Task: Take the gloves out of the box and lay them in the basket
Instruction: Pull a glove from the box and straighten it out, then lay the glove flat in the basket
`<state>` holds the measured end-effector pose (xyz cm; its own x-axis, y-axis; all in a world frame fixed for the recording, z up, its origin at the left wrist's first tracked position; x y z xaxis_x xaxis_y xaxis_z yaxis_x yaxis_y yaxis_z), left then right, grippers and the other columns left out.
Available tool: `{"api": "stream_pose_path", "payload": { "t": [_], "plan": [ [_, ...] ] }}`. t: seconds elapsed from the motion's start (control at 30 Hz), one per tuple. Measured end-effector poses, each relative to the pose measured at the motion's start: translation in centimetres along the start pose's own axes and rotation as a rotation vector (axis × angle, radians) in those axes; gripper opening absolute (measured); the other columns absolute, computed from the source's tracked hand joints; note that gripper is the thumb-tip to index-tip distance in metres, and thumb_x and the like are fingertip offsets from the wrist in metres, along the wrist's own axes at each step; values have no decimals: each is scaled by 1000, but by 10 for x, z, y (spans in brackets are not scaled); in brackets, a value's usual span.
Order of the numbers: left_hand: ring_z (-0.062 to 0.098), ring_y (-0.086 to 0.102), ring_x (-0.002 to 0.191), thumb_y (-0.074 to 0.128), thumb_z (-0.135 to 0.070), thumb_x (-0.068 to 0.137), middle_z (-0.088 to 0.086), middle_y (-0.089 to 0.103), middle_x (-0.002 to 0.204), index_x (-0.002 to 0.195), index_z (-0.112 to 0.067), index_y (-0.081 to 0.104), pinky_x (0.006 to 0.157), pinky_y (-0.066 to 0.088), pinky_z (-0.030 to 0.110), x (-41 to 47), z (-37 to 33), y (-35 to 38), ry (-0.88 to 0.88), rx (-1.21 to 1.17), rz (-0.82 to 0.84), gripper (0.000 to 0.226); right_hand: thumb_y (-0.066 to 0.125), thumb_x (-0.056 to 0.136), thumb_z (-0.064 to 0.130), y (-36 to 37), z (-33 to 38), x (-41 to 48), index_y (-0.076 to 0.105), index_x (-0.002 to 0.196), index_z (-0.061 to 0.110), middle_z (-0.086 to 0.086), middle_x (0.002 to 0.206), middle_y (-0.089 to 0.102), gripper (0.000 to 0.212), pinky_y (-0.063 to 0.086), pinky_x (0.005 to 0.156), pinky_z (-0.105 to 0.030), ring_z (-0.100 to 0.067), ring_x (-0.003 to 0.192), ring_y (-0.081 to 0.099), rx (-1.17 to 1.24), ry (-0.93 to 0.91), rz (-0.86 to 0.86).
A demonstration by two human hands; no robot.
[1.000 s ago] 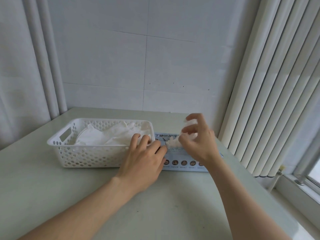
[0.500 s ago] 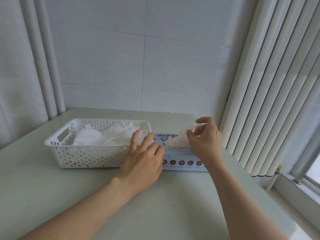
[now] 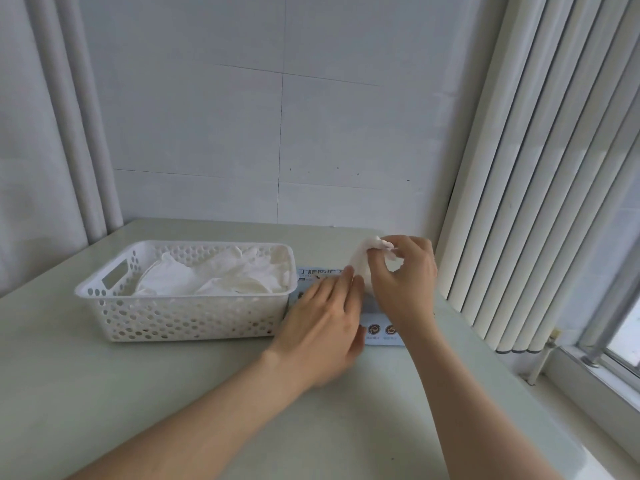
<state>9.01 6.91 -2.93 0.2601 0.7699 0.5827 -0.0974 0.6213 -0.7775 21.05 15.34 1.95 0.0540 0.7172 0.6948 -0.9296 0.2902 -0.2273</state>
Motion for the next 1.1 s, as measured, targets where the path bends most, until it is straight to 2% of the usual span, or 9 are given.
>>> {"api": "stream_pose_path", "payload": {
  "t": [0.13,0.23,0.37,0.47,0.57,0.67,0.77,0.9,1.1],
  "plan": [
    [33,61,111,34,-46,99,12,61,133,140,-8,51,97,48,46,-1,-6,14,4,11,63,58,57,104,19,-6,7,4,60,102,22,16,92,61,5,49,69,-27,-8,86,61,177,12,-86],
    [32,59,101,34,-42,102,6,63,117,134,-12,54,93,46,45,-4,-5,18,10,3,37,48,49,107,15,-14,13,5,54,112,13,25,72,57,7,41,61,-25,-1,62,48,260,27,-180],
    [33,55,122,27,-37,105,8,59,135,140,-11,52,103,46,46,-4,-5,18,-18,-105,22,50,45,111,15,-25,29,3,49,120,7,34,66,53,13,38,56,-16,5,56,46,324,-3,-286],
    [31,57,127,34,-27,103,14,61,133,127,-4,60,110,45,38,-6,-1,4,-14,-206,-119,42,55,107,16,-26,37,2,56,113,11,29,67,55,8,40,56,-23,1,57,47,340,-26,-288],
    [20,60,115,39,-12,105,5,61,124,127,-7,55,99,45,25,-8,12,-20,-202,-605,-253,28,72,94,17,-22,38,1,66,98,18,19,78,67,6,52,64,-23,-5,71,64,405,63,-185],
    [12,68,102,38,-25,109,-2,65,114,125,-14,54,87,50,24,-13,27,-40,-407,-807,-429,25,76,87,11,-15,40,-3,72,94,20,1,87,76,12,58,66,-25,-13,77,72,451,170,41],
    [2,71,104,45,-39,110,-10,66,127,136,-21,52,86,52,14,-16,36,-51,-517,-1014,-414,32,80,88,7,-4,42,-9,74,99,18,-9,100,77,16,64,74,-38,-18,84,76,511,218,339],
    [5,72,106,65,-34,103,-17,68,127,141,-29,54,84,58,22,-19,49,-54,-574,-1187,-352,40,77,84,4,8,43,-17,78,113,20,-4,102,77,33,60,86,-39,-21,97,74,629,228,592],
    [12,75,90,72,-3,95,-10,70,108,125,-26,56,80,63,35,-25,70,-53,-671,-1093,-470,41,72,96,2,12,38,-21,73,125,23,-6,112,79,36,64,86,-43,-29,104,76,607,300,516]
  ]
}}
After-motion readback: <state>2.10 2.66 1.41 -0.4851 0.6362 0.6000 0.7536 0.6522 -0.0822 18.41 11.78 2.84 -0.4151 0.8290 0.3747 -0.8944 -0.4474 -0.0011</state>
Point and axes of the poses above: each hand's wrist, its own x-axis towards the middle knuckle, its own y-axis out of the palm, z = x × y, the point moved 3 cm from there along x, towards the middle knuckle
